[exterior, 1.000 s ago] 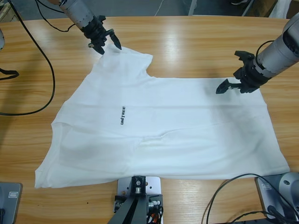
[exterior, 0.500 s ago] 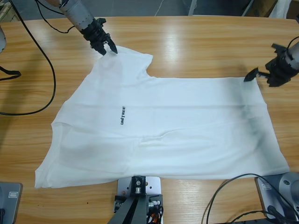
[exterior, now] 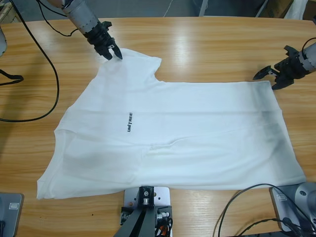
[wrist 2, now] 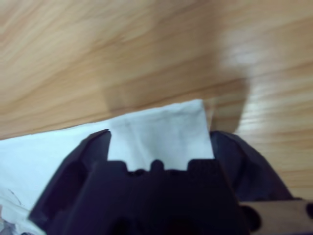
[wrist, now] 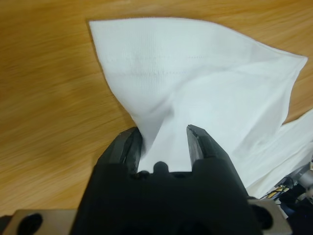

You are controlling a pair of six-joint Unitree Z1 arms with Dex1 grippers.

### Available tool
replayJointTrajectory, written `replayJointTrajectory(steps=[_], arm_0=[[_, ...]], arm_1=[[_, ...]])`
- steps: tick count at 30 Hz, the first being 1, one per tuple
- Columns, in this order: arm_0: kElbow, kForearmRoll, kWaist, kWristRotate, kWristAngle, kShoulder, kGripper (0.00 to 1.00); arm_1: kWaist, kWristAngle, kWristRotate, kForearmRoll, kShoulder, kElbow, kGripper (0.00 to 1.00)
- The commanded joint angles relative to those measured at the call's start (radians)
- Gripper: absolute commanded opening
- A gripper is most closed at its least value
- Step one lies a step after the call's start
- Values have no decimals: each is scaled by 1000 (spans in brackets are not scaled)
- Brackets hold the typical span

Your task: Fold clothes

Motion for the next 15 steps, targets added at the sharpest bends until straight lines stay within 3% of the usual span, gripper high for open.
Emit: replayJointTrajectory(steps=[1, 4, 6, 11, 15], arm_0=[[-383, 31, -7, 15, 13, 155, 411], [-383, 36, -7, 16, 13, 155, 410], [-384, 36, -8, 16, 13, 155, 303], [-385, 41, -11, 14, 12, 155, 254], [-389, 41, -11, 17, 11, 154, 248]], arm_1=[[-3, 25, -34, -21, 99, -11, 610], [-3, 23, -49, -23, 102, -11, 518], [-3, 25, -56, -22, 104, -8, 445], [-3, 16, -71, -22, 102, 19, 289], [-3, 8, -71, -21, 97, 30, 278]])
